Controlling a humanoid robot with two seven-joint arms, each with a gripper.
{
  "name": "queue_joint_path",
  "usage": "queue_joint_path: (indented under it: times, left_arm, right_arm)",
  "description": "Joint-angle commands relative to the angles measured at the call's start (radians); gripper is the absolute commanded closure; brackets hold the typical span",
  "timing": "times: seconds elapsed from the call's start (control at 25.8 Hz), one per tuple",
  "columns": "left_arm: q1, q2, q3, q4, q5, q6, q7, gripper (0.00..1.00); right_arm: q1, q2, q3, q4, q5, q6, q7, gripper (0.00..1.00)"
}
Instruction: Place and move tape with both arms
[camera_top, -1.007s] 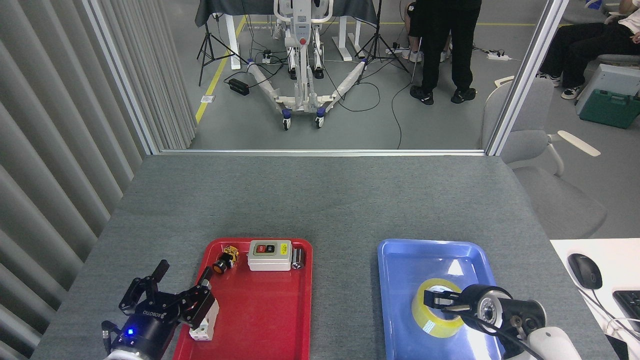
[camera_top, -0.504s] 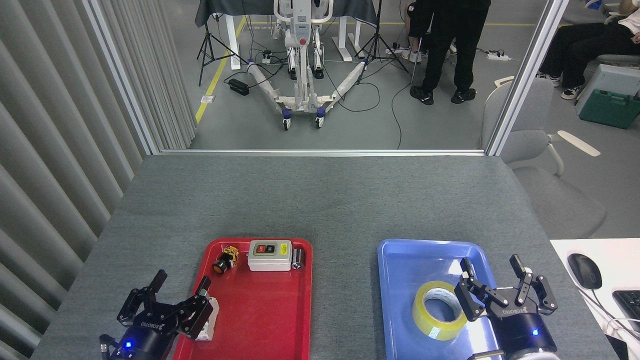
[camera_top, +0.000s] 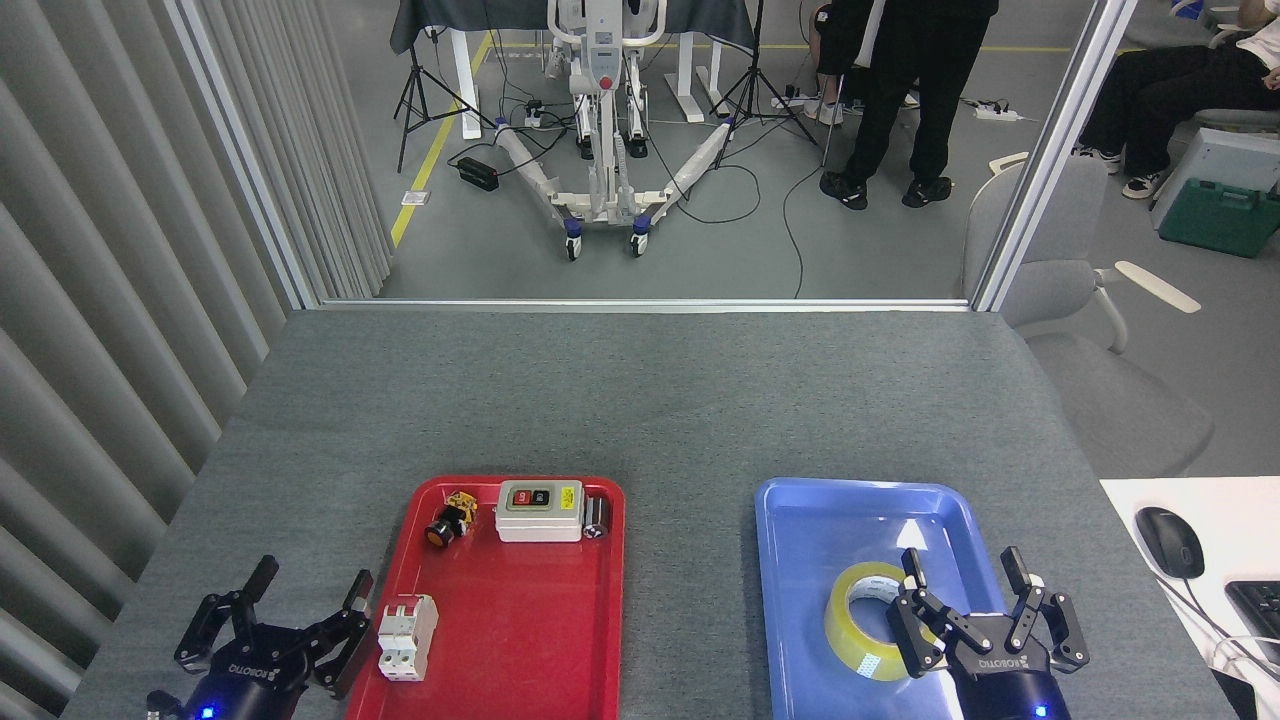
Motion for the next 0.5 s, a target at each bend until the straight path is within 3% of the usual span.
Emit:
queue_joint_path:
  times: [0.0,0.12,0.27,0.46]
  left_arm:
    - [-0.005,0.041,-0.008,-0.003,0.002,0.006,-0.001,0.00]
    - [-0.014,0.027,-0.098,0.001,-0.002,0.040,0.009,0.00]
    - [-0.015,0.016,-0.104,0.011,-0.007,0.143,0.042,0.00]
    - [-0.015,-0.008,-0.167,0.035,-0.002,0.126,0.052,0.00]
  right_arm:
    - [0.003,0.010,-0.001,0.000,0.001,0.053,0.009,0.00]
    - [0.017,0.011,0.000,0.000,0.001,0.061,0.010,0.00]
    - [0.034,0.011,0.002,-0.005,0.001,0.072,0.026,0.01]
    - [0.043,0.015,0.009,-0.012,0.000,0.104,0.095,0.01]
